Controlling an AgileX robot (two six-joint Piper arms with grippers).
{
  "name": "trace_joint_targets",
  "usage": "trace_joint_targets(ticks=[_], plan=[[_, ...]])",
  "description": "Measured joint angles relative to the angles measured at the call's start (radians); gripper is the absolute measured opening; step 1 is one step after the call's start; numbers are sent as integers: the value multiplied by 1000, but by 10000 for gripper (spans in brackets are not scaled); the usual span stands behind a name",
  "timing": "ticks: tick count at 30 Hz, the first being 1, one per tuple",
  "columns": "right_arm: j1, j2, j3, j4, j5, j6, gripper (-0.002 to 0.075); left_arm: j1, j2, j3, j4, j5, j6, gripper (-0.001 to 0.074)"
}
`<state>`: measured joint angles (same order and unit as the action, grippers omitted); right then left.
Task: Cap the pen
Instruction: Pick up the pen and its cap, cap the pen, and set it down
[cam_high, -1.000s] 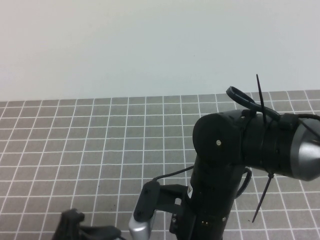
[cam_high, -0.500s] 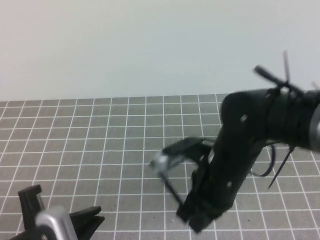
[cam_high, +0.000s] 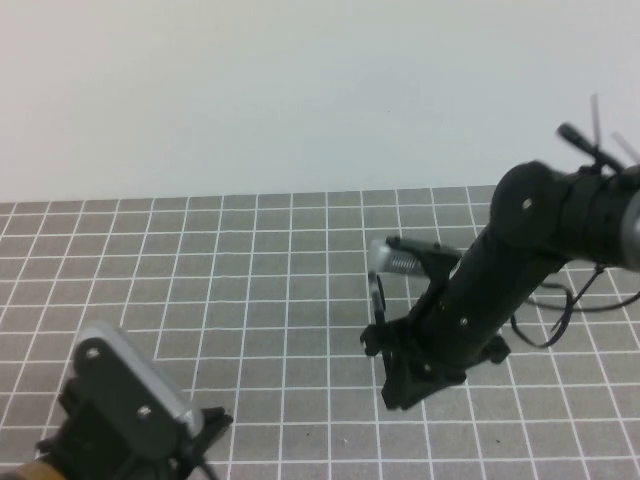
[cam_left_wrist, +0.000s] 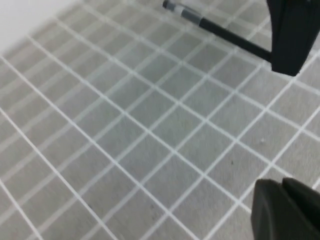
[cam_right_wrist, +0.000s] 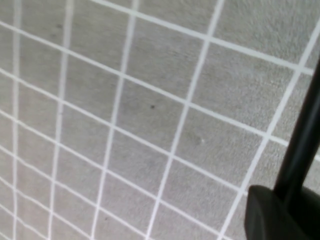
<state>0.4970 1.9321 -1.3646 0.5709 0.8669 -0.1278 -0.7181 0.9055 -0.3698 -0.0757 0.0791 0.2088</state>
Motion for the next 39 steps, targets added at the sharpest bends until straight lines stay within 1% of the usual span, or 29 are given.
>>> trace_joint_targets(ticks=[7,14,18,21,23,26,31,36,39], plan=[[0,53,0,-10,-14,31,-3,0,187,-8,1,-45,-65,1],[0,71,0,-22,-4,36,8,4,275,-8,-4,-139,-102,0],[0,84,0,-27,-4,31,83,7,279,-8,-15,-208,-102,-1],[0,87,0,-29,-12,30,169,33,279,-9,-33,-215,-102,-1],[0,87,0,-31,-24,30,214,61,279,-9,-46,-215,-102,-1],[0,87,0,-33,-33,30,260,85,279,-9,-48,-213,-105,-1],[0,87,0,-33,-54,30,324,92,279,-9,-51,-213,-105,-1],[0,78,0,-42,-77,25,321,92,279,-9,-51,-260,-105,-1],[0,47,0,-82,-85,25,283,92,279,-28,-48,-257,-103,-1]])
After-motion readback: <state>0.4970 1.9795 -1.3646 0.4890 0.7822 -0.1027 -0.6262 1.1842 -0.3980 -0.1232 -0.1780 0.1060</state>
